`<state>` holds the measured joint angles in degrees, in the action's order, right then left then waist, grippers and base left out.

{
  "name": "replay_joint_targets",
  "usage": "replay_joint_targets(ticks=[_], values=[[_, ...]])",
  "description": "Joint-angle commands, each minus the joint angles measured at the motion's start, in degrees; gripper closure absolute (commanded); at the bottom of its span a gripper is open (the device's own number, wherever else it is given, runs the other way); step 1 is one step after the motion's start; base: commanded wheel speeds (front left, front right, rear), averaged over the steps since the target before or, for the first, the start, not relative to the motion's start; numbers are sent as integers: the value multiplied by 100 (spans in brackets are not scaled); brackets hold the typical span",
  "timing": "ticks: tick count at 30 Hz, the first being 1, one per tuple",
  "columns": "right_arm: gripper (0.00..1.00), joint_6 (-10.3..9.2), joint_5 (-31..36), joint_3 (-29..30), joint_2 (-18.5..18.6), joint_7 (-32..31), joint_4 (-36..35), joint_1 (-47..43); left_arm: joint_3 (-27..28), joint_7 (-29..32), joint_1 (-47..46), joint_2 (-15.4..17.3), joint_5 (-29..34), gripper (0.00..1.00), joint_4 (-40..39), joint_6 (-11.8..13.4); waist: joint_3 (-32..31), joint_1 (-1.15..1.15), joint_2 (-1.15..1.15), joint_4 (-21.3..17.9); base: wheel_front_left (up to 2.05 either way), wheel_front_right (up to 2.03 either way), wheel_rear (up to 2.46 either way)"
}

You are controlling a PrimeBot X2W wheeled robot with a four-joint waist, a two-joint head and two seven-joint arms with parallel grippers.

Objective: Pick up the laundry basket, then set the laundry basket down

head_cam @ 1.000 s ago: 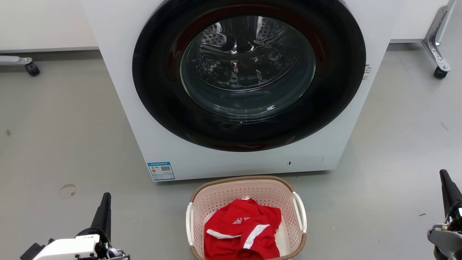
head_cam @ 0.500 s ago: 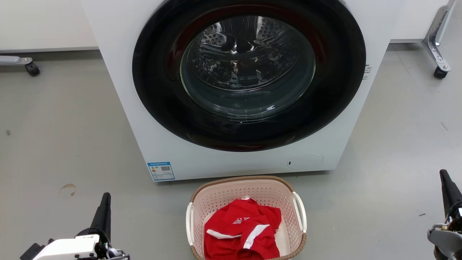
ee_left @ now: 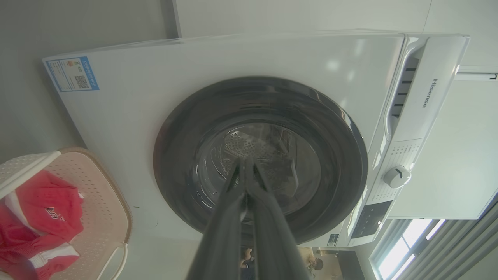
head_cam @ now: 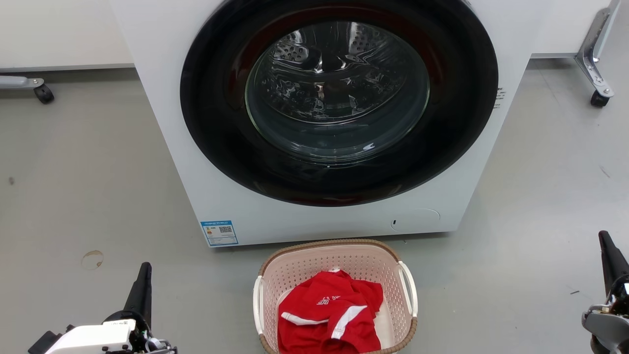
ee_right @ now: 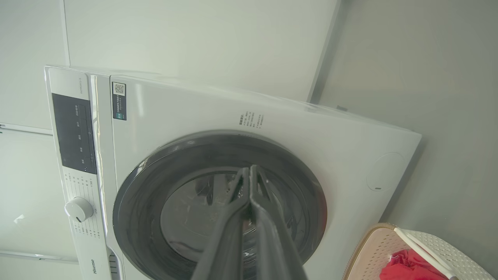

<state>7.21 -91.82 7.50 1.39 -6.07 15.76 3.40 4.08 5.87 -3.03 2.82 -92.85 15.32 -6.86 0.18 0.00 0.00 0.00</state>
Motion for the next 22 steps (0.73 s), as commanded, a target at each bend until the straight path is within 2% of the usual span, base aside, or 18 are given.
replay_joint_targets(ticks=[1, 22], values=[[100, 28, -33, -96, 149, -43, -174, 278, 190, 18, -311, 48, 24, 100, -129, -63, 0, 0, 0, 0, 0, 0, 0], [100, 28, -34, -97, 149, -43, -174, 278, 205, 31, -313, 37, 37, 100, -128, -63, 0, 0, 0, 0, 0, 0, 0]])
